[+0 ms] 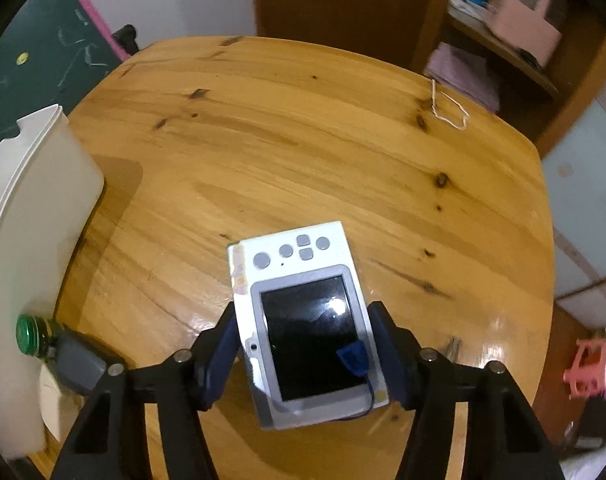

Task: Organize rigid objects
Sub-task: 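Carry the game device into the tray and release it with the right tool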

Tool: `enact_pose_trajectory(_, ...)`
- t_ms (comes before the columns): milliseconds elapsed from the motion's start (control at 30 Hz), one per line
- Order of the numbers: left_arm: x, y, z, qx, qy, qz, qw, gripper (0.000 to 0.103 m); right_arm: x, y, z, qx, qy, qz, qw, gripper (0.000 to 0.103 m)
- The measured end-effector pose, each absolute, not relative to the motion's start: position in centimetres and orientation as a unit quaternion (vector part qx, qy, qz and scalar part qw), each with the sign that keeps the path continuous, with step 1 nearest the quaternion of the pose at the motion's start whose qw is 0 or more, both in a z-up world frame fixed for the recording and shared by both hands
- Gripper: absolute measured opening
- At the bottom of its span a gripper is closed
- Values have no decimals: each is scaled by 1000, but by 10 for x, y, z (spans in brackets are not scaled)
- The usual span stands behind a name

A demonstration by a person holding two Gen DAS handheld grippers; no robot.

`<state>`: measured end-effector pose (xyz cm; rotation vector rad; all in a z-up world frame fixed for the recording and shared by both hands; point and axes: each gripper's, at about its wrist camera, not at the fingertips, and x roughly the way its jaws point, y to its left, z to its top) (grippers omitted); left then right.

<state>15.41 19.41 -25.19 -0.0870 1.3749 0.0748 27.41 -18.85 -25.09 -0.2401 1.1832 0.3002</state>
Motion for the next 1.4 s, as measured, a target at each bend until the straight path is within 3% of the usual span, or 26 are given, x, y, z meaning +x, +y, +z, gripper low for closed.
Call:
enact_pose_trajectory(400,152,199,-249,-48,630,27,775,14,207,-157,-190,-50,499,124,856,59)
enact_pose_trajectory(700,150,203,-246,-67,622,4,780,14,141,-78,-126,-32,452,218,865,59)
enact_pose_trajectory(967,150,203,-246,-67,621,-2,781,14,146,8,-160,-58,504,221,833,59)
enact_pose_trajectory(1400,152,194,-246,-46,624,-11,780,14,220,38,-204,-26,565,89,820,58)
